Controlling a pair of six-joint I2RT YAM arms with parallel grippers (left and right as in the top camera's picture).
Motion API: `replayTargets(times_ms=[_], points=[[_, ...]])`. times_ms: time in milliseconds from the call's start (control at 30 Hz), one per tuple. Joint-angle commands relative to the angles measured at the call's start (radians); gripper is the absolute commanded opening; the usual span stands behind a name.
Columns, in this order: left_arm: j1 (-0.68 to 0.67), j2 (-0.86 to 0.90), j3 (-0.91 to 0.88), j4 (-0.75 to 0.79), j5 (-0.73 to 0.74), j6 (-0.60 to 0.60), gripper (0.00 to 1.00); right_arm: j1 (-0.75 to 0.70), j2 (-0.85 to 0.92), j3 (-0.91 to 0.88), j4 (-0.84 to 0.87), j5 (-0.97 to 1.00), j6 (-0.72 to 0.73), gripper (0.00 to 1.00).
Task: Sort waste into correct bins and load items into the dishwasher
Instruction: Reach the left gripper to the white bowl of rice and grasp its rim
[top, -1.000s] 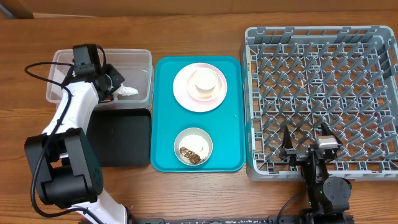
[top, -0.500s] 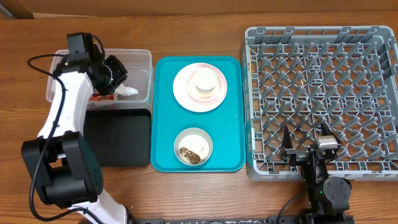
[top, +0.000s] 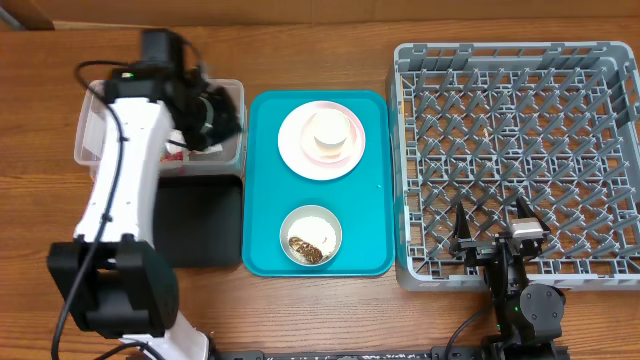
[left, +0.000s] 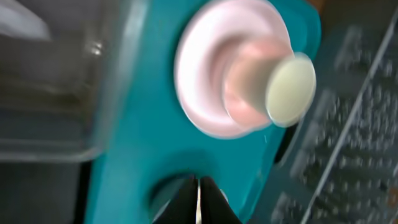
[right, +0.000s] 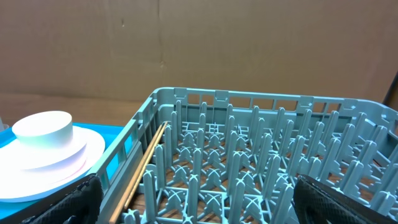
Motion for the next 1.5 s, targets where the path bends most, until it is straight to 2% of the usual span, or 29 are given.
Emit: replayTargets(times_ms=[0, 433, 600, 700, 800, 900, 1033, 1167, 1233, 1467], points=[[-0.103, -0.035, 0.02, -0.043, 0.024, 0.065, 0.06, 0.006, -0.012, -0.011, 0.005, -0.002, 0.0, 1.0], [-0.56, -0.033, 0.006, -0.084, -0.096, 0.068, 0.04, 0.006, -0.012, -0.011, 0.005, -0.002, 0.0, 1.0], [-0.718, -0.033, 0.006, -0.114, -0.197, 0.039, 0.07, 0.006, -0.012, -0.011, 0.005, -0.002, 0.0, 1.0], [-0.757, -0.033, 0.005, -0.127, -0.27, -0.007, 0.16, 0.006, -0.012, -0.011, 0.005, -0.002, 0.0, 1.0], [-0.78, -0.033, 0.002, -0.13, -0.342, -0.05, 0.18, 0.006, -0.012, -0.011, 0.005, -0.002, 0.0, 1.0], [-0.787, -0.033, -0.005, -0.131, -0.407, -0.094, 0.25, 0.006, -0.012, -0.011, 0.005, -0.002, 0.0, 1.0], [-0.785, -0.033, -0.021, -0.127, -0.438, -0.132, 0.42, 0.006, -0.012, -0.011, 0.005, -0.002, 0.0, 1.0], [-0.785, -0.033, -0.051, -0.111, -0.47, -0.148, 0.52, 0.006, -0.012, -0.011, 0.005, -0.002, 0.0, 1.0], [-0.785, -0.033, -0.084, -0.089, -0.469, -0.158, 0.53, 0.006, -0.012, -0.011, 0.005, -0.002, 0.0, 1.0], [-0.777, -0.033, -0.19, -0.026, -0.465, -0.191, 0.47, 0.006, -0.012, -0.011, 0.005, -0.002, 0.0, 1.0]])
